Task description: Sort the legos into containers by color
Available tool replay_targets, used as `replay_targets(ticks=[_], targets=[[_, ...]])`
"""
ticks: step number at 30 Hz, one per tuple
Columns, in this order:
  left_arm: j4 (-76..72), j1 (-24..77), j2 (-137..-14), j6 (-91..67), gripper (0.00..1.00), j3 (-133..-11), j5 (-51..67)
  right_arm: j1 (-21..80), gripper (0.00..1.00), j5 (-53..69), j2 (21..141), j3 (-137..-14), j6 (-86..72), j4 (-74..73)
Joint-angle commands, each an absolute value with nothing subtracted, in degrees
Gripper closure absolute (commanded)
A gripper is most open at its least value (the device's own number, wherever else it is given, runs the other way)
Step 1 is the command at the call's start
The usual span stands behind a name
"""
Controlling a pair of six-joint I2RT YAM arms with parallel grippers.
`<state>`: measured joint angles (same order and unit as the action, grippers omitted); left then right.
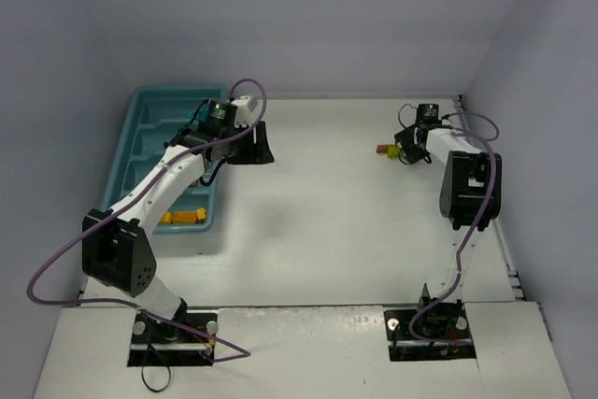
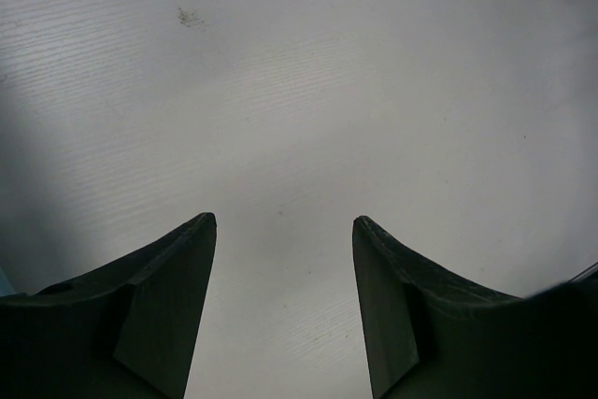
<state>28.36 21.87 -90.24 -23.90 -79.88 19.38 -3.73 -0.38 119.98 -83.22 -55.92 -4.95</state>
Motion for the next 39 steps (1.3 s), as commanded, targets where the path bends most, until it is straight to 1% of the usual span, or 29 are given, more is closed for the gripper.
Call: replay_targets(ticks=[1,2,3,5,6,8,9,16,19,24,26,27,28,29,31,32,33,35,39], targets=[[25.93,22.5,-87.1,-24.35,0.46,-80.25,20.21,-3.78,0.53,-0.53,120.32,-84.2,-56.61,-3.87],[26.01,22.5,-87.19,-24.35,0.46,-80.33,20.21,-3.61,0.57,-0.53,120.32,-83.94,-56.34,-3.43],[25.93,22.59,-87.19,-24.35,0.46,-80.25,20.39,-3.43,0.68,1.65,120.24,-83.67,-55.82,-3.25],[25.75,22.68,-87.36,-24.35,0.46,-80.16,20.92,-2.9,0.78,2.63,120.15,-83.41,-53.19,-2.29],[25.32,22.85,-87.36,-24.26,0.46,-80.07,21.27,-2.12,0.88,3.42,120.06,-83.41,-51.78,-1.94],[24.7,23.11,-87.45,-24.0,0.46,-79.89,22.32,-1.15,0.98,5.44,119.97,-83.94,-49.06,-1.15],[24.18,23.29,-87.54,-23.47,0.46,-79.89,22.76,-0.36,1.0,6.23,119.8,-84.02,-45.82,-0.88],[23.73,23.64,-88.42,-22.59,0.46,-78.93,24.78,5.17,1.0,13.53,118.13,-82.53,-34.37,-0.97],[23.82,23.64,-89.03,-22.59,0.46,-78.66,24.87,6.68,1.0,13.19,116.28,-79.9,-31.3,-1.14],[23.82,23.73,-89.82,-22.59,0.46,-78.84,25.4,5.1,0.99,11.6,113.82,-78.57,-29.36,-1.23],[23.82,23.64,-90.17,-22.5,0.46,-79.01,25.4,4.14,0.95,11.87,113.12,-79.45,-28.92,-1.41],[23.91,23.64,-90.26,-22.5,0.46,-79.1,25.49,4.04,0.89,11.78,112.85,-80.5,-28.83,-1.41],[23.82,23.64,-90.35,-22.5,0.46,-79.1,25.58,4.04,0.86,11.6,112.68,-81.12,-28.92,-1.58],[23.82,23.64,-90.44,-22.5,0.46,-79.1,25.58,4.04,0.79,11.51,112.33,-81.73,-29.44,-1.58],[23.91,23.82,-90.61,-22.67,0.46,-78.93,25.66,4.13,0.7,11.6,112.24,-83.4,-30.49,-1.67],[23.91,23.91,-90.62,-22.59,0.46,-79.01,25.66,4.13,0.64,11.6,112.24,-83.93,-31.89,-1.58],[23.91,23.91,-90.7,-22.59,0.46,-78.93,25.58,4.13,0.61,11.43,112.41,-84.37,-32.51,-1.58],[23.91,24.08,-90.7,-22.59,0.46,-78.84,25.49,3.96,0.56,10.29,113.02,-85.86,-34.35,-1.67],[23.91,24.34,-90.62,-22.67,0.46,-78.49,25.31,3.78,0.56,8.7,115.57,-89.37,-35.68,-3.06]])
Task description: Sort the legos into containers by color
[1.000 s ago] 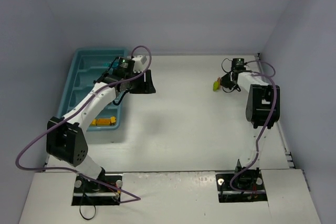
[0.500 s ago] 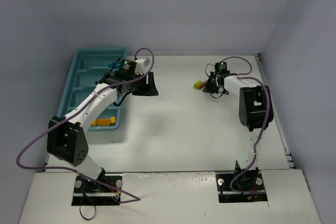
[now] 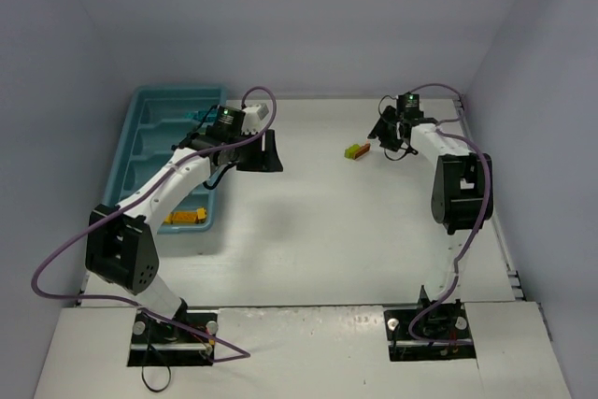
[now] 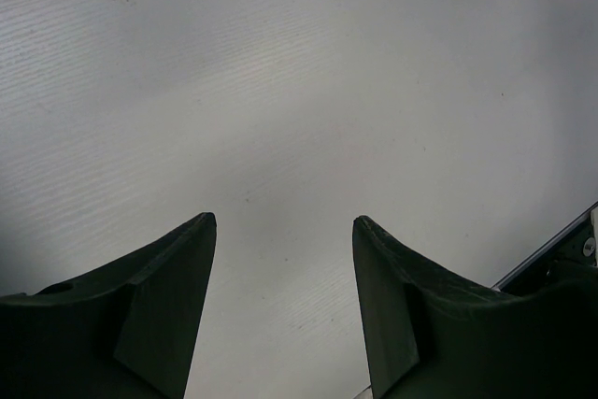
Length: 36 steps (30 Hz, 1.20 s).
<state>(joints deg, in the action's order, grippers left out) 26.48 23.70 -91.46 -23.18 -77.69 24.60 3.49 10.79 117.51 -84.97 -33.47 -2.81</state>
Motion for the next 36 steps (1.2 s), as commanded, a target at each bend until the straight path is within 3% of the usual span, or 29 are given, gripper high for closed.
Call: replay_targets(ticks=[1,25,29,32,36], targets=[[23.91,24.35,-90.62,-22.68,0.46,-78.49,25.23,3.78,0.57,8.88,117.06,-91.3,-36.12,-3.6],[24.17,24.87,-90.88,-22.59,0.46,-77.96,24.87,6.15,0.55,11.69,123.22,-90.09,-42.27,-6.86],[24.34,25.05,-90.88,-22.59,0.46,-77.87,24.87,6.24,0.61,12.04,124.01,-89.3,-42.98,-6.77],[24.26,25.05,-90.62,-22.59,0.46,-77.87,24.7,6.42,0.72,11.69,124.1,-89.03,-42.54,-6.68],[23.47,25.31,-90.26,-22.15,0.46,-77.7,24.61,6.68,0.95,13.09,122.79,-88.07,-41.32,-5.02]])
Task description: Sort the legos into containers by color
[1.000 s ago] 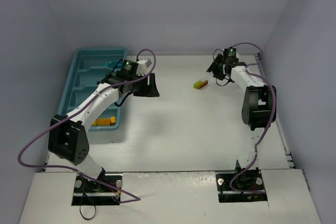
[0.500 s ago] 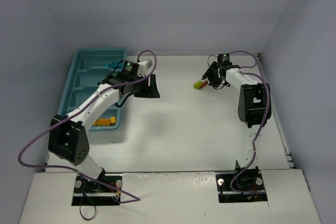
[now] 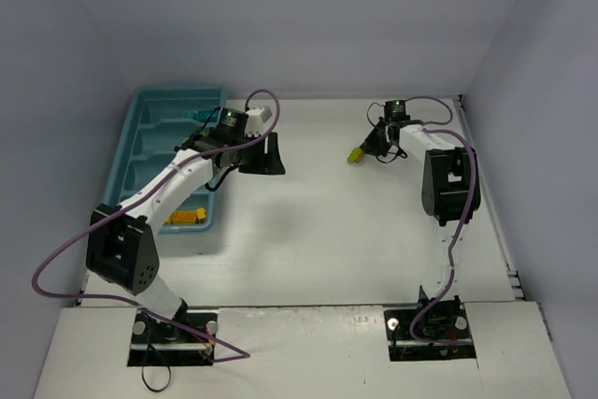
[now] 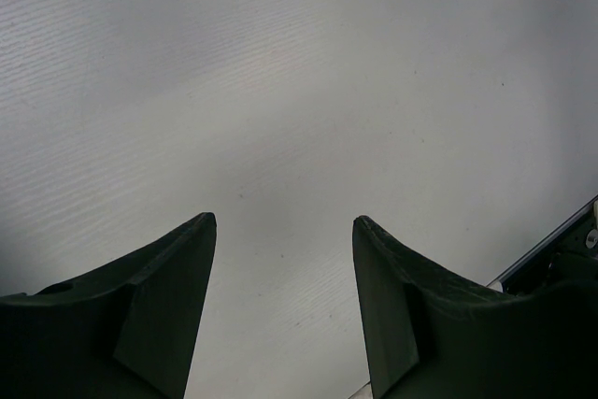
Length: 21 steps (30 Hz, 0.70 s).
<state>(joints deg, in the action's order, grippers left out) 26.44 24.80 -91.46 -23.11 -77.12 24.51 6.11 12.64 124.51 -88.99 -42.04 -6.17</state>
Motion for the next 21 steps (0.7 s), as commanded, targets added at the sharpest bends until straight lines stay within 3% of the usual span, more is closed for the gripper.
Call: replay_targets(ticks=[1,13,21], targets=[[23.29,25.31,-90.26,-22.15,0.46,-77.7,24.78,6.77,0.99,13.88,122.35,-87.81,-40.79,-3.27],[15.91,25.58,-91.49,-23.99,0.46,-79.71,33.48,9.93,1.0,33.56,106.62,-72.17,-32.78,23.61],[14.68,27.16,-97.03,-26.72,0.45,-84.28,37.35,15.47,1.0,41.92,102.04,-67.5,-31.55,33.48]])
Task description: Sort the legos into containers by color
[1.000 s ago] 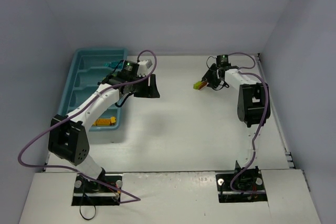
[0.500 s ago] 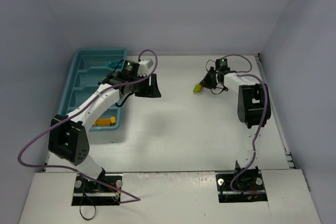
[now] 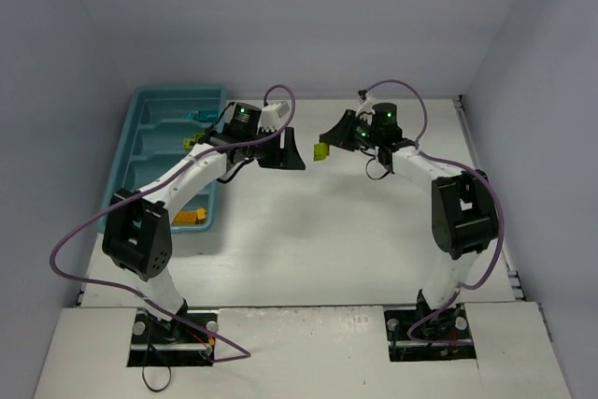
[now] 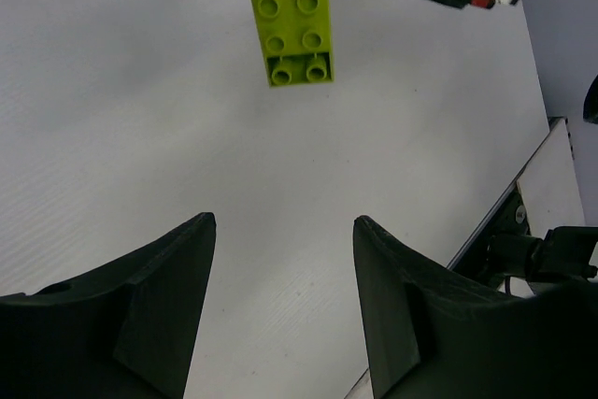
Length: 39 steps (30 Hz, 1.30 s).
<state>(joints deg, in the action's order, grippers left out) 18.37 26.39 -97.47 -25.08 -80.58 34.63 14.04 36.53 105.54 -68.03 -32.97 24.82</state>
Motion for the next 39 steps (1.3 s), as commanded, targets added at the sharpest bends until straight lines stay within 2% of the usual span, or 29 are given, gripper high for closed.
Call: replay_targets(ticks=[1,22,31,34,39], targets=[[14.68,27.42,-97.64,-26.89,0.45,-85.16,37.35,15.9,1.0,42.45,101.78,-67.15,-31.47,34.1],[13.62,28.74,-104.76,-31.73,0.45,-89.65,30.94,19.07,1.0,43.5,99.76,-66.53,-29.53,34.54],[11.08,28.74,-106.17,-31.99,0.46,-91.23,33.04,19.51,1.0,44.47,99.84,-66.27,-29.44,34.45],[10.46,28.74,-106.52,-32.61,0.47,-90.88,34.01,19.51,1.0,44.65,100.02,-66.27,-29.44,34.54],[10.46,28.83,-106.96,-32.87,0.58,-90.35,34.36,19.6,1.0,45.0,100.19,-66.44,-29.36,34.54]])
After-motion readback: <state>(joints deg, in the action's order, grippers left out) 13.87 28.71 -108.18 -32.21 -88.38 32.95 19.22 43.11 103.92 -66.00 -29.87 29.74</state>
